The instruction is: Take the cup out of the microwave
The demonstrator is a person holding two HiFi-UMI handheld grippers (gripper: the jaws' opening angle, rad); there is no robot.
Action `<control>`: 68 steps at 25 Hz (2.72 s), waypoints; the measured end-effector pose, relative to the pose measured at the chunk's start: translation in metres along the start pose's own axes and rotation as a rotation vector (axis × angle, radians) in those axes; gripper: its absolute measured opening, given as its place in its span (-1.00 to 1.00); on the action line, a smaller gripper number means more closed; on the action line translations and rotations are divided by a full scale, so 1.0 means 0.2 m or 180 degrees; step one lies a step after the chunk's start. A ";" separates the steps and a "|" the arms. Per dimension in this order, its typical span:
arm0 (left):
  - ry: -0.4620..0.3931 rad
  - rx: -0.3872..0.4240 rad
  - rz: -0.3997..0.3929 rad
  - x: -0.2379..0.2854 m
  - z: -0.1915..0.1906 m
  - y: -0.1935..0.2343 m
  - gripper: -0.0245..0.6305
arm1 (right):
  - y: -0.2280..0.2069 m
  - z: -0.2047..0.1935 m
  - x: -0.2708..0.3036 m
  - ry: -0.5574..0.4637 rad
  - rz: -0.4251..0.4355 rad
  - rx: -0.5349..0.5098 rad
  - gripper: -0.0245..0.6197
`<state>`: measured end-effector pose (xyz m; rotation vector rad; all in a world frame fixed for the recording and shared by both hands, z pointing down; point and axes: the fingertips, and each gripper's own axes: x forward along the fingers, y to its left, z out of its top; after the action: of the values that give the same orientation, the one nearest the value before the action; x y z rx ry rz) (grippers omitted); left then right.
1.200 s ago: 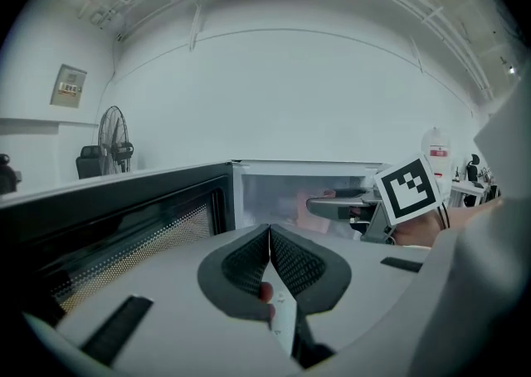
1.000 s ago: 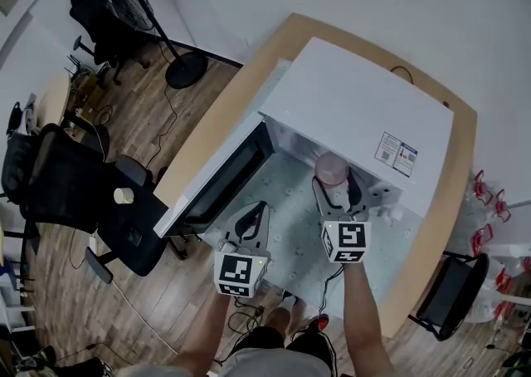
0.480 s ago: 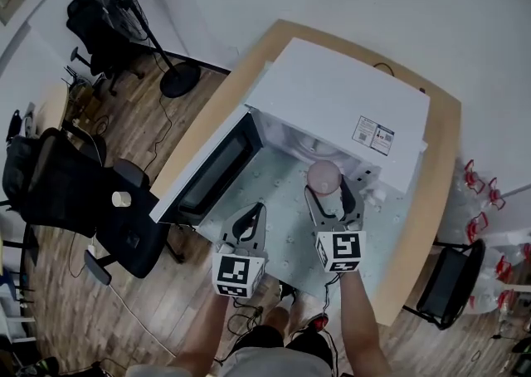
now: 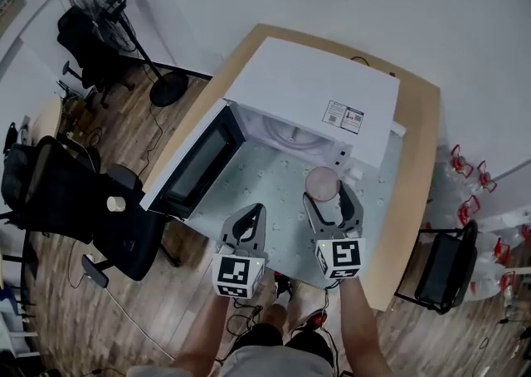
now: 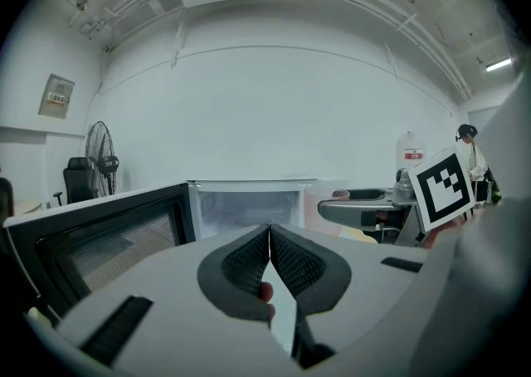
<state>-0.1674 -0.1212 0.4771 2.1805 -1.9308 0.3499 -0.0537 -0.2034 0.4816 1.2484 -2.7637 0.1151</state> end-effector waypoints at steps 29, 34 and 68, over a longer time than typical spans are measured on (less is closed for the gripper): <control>0.0106 0.0062 -0.0319 -0.30 -0.27 -0.61 -0.85 | -0.12 -0.33 -0.81 0.0148 -0.0336 0.0026 0.11; 0.0193 0.0064 -0.0378 -0.29 -0.37 -0.66 -0.85 | -0.14 -0.45 -0.86 0.0216 -0.0396 0.0060 0.11; 0.0514 0.0068 -0.0488 -0.23 -0.75 -0.81 -0.85 | -0.27 -0.88 -1.00 0.0438 -0.0660 0.0079 0.11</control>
<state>-0.0181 -0.0116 0.6053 2.2215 -1.6722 0.5050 0.1298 -0.0708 0.6324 1.4648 -2.5088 0.2099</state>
